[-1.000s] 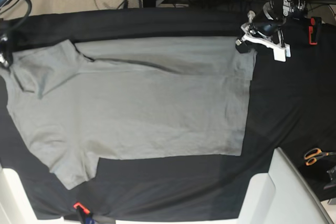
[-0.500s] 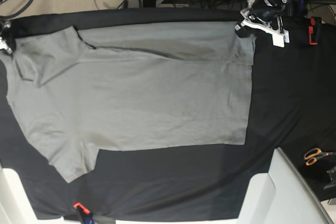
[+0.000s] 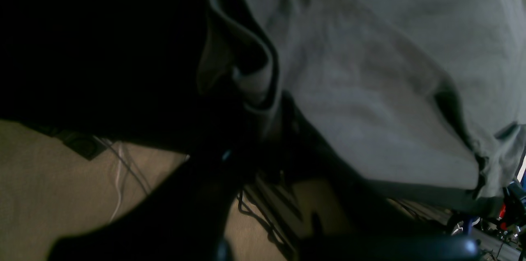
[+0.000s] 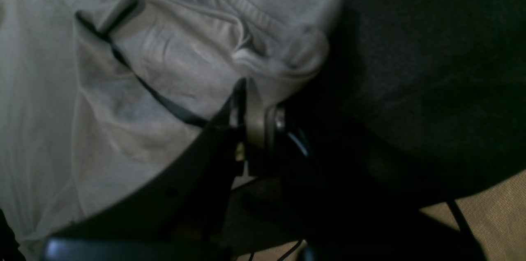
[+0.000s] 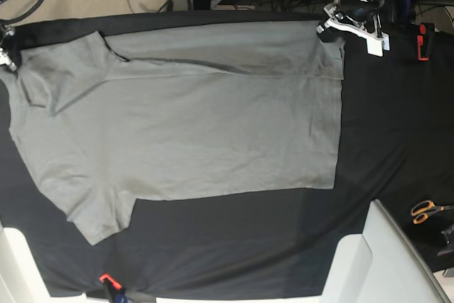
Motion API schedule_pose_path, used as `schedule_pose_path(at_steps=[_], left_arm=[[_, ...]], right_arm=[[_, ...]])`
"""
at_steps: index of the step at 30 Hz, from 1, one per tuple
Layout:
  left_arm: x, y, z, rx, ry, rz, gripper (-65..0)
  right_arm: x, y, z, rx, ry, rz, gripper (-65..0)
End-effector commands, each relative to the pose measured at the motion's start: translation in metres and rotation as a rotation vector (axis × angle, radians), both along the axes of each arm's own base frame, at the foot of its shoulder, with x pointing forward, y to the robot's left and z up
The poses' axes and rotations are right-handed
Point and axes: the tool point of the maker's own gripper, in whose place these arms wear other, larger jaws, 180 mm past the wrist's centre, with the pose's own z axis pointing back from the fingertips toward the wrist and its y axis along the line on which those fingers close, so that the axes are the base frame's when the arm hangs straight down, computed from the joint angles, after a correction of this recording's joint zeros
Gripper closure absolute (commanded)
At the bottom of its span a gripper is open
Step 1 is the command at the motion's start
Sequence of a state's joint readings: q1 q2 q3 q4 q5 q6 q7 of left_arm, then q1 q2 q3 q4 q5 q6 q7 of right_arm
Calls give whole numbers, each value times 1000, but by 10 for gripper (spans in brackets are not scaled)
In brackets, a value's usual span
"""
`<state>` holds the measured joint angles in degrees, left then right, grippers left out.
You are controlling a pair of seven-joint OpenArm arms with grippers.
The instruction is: Fold the T-shirt properly
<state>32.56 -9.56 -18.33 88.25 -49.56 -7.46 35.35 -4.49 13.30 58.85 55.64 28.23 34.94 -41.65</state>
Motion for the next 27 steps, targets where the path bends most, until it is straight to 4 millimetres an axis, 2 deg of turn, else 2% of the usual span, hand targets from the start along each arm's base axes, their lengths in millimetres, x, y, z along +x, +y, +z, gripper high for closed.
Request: schedule_pose_path(at_steps=[1,4,8,10,12,13,15,17,20,22,24,27], left_arm=[[2,6,5,17,-18,3,0],[2,7,4,16,-14,4,0],[-11,12,-10,13,32,26,0],[-17,25,-14,24,51,67,0],[-24,39,-15,40,62,106,0],[-25,45,-14,47,63,120,-44],[-27,57,-11,64,59,150,-212],[-32,72,-8,86,59,184,-344],[-32,83,-4,102,50,211,-471],[-31,83,-2,104,43,210,-513],[-29,85,2,110,32,210,-528],[-35,117,16,161,6,294,-527]], right_arm=[[7,-18,15,-48,-38,-8,0],[7,-18,15,-48,-38,-8,0],[7,-18,15,-48,-38,-8,-2],[7,-18,15,-46,-38,-10,-11],[7,-17,15,-45,-39,-10,-69],[7,-17,15,-44,-37,-9,-108],[7,-17,15,-43,-39,-10,-213],[7,-17,15,-43,-38,-10,-321],[7,-14,13,-38,-42,-14,-425],[8,-13,14,-39,-47,-15,-425],[10,-21,24,-71,-67,-22,-425],[5,-40,45,-140,-104,-69,-425]])
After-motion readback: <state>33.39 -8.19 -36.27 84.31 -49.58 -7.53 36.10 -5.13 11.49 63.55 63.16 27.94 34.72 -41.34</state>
